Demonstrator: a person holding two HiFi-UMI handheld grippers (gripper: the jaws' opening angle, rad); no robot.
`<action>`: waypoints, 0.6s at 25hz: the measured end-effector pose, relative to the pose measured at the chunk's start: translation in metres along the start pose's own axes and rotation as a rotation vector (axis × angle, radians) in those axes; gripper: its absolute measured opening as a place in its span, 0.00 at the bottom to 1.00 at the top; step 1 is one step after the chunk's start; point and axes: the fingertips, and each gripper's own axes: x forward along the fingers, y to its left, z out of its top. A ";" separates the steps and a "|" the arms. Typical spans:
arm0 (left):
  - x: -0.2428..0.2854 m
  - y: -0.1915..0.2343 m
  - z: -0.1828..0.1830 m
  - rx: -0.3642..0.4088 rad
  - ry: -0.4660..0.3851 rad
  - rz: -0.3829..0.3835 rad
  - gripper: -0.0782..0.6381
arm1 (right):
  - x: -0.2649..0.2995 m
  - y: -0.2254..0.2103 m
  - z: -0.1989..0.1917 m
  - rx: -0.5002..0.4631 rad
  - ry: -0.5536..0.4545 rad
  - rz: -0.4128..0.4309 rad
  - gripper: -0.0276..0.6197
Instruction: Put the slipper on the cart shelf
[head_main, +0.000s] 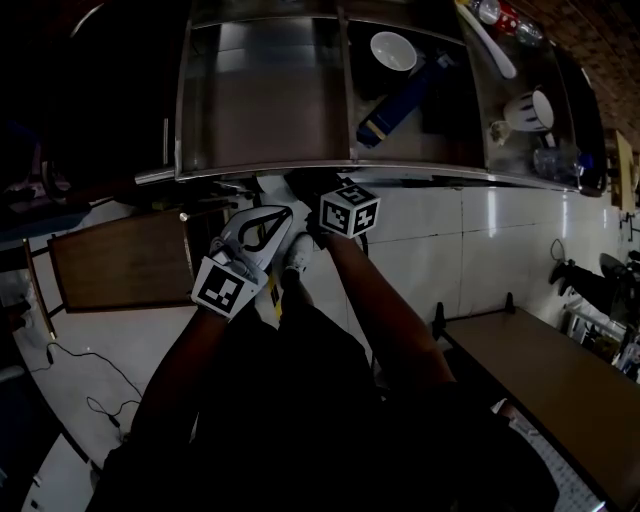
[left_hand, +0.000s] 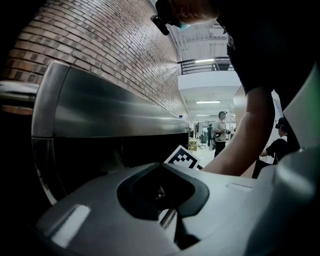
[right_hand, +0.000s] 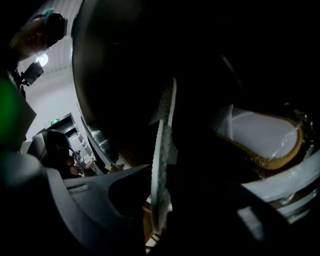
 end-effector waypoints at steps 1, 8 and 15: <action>0.001 0.000 0.000 -0.005 -0.004 0.003 0.11 | 0.002 -0.003 0.002 0.000 -0.006 -0.003 0.15; 0.005 -0.001 0.005 -0.004 -0.024 0.006 0.11 | 0.011 -0.016 0.022 -0.045 -0.072 0.002 0.15; 0.011 0.009 0.002 -0.015 -0.014 0.032 0.11 | 0.014 -0.019 0.037 -0.157 -0.134 -0.035 0.15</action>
